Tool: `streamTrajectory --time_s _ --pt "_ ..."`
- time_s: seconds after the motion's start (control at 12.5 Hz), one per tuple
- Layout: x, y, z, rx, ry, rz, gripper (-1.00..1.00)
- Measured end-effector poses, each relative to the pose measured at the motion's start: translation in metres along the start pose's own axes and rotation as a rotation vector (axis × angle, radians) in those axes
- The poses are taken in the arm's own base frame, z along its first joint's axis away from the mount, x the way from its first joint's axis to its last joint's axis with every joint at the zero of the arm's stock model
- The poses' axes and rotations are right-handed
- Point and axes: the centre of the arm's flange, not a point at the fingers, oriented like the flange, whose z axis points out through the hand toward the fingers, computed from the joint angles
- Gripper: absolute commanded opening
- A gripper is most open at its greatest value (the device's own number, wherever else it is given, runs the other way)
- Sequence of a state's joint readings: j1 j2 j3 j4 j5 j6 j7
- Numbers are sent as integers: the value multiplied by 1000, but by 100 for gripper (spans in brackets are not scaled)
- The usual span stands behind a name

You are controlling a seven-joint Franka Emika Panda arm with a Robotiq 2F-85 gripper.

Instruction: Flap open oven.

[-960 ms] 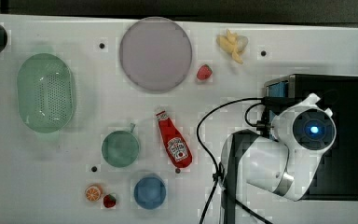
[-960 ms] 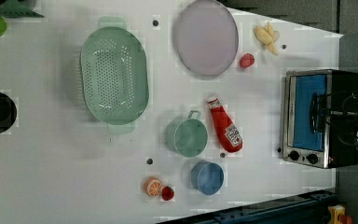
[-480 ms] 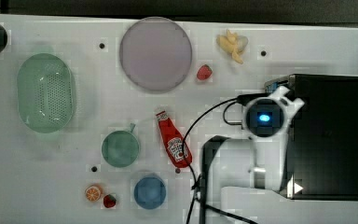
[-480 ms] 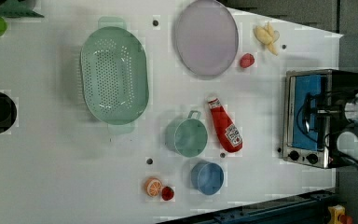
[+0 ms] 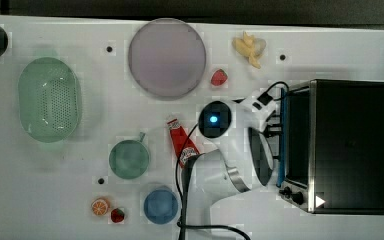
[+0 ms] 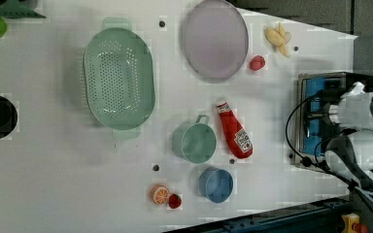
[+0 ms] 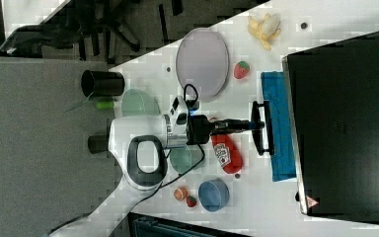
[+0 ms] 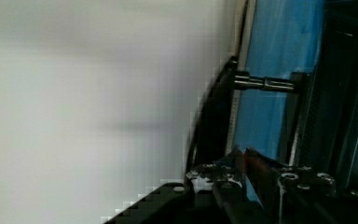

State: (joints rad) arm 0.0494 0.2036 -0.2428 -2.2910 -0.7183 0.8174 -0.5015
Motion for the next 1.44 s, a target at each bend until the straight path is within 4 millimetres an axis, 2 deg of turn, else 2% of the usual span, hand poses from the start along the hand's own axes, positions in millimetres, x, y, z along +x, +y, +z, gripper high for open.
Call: streamTrajectory --time_s 0.16,0.88,0.96,1.44 --pt "2 -27 11 6 -16 7 -65" --pt "6 -142 88 -83 -109 -4 -65" --pt "7 -148 91 -94 -118 -2 -65" --pt "20 -146 79 -68 -92 64 -65"
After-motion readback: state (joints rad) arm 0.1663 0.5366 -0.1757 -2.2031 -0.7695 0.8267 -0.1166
